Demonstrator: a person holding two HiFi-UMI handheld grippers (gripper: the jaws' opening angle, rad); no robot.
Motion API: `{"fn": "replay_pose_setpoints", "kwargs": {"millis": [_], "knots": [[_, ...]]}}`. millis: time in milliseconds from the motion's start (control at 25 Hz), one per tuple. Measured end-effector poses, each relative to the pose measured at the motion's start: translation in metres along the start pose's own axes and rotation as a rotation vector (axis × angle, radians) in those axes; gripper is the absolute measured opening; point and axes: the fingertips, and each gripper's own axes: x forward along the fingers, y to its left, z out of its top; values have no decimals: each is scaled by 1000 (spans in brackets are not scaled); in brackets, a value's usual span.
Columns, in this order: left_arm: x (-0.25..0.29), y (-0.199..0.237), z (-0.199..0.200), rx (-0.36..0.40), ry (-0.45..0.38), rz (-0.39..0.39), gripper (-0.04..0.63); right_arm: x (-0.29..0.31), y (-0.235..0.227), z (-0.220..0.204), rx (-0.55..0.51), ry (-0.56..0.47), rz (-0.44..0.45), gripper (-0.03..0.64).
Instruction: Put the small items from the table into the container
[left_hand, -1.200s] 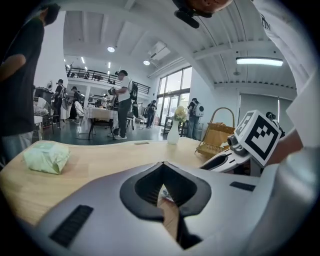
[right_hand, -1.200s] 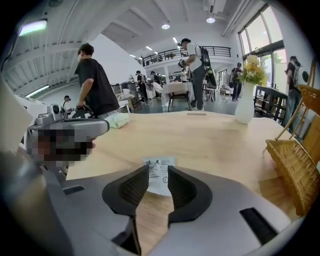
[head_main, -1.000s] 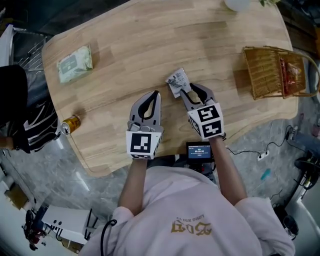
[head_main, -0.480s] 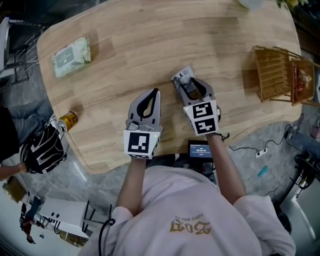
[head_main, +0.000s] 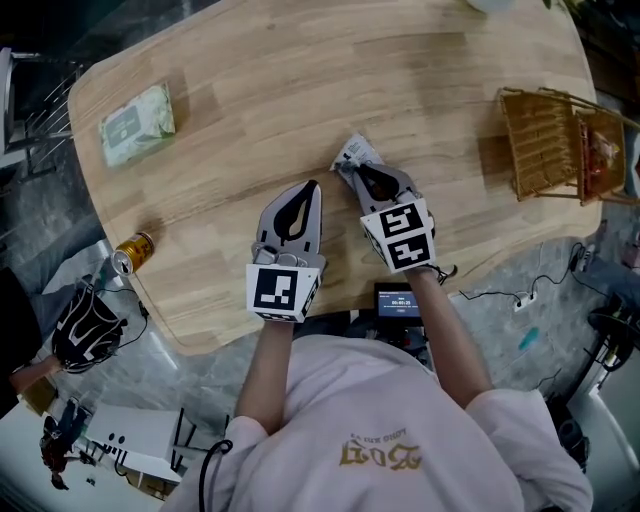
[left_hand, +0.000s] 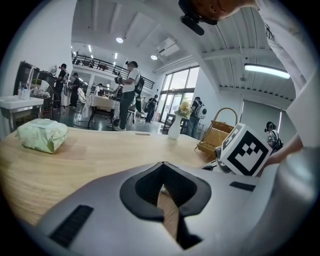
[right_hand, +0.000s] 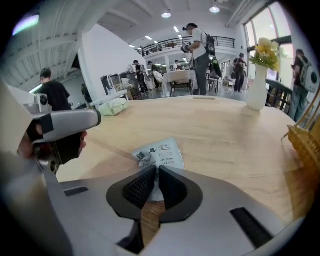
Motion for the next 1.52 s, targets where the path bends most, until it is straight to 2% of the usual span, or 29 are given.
{"fn": "replay_pose_setpoints", "kwargs": {"millis": [160, 440, 680, 1000, 1200, 1520], "knots": [[0, -4, 5, 5, -4, -8, 5, -1, 1, 0, 34, 2, 37, 26], [-4, 1, 15, 6, -22, 5, 5, -17, 17, 8, 24, -21, 63, 25], [-5, -3, 33, 1, -55, 2, 5, -40, 17, 30, 45, -82, 61, 25], [-15, -8, 80, 17, -131, 15, 5, -92, -3, 61, 46, -171, -1, 25], [-24, -19, 120, -6, -206, 0, 5, -131, -6, 90, 79, -262, -15, 25], [-39, -34, 177, 67, -308, 17, 5, -178, -2, 125, 44, -380, -7, 25]]}}
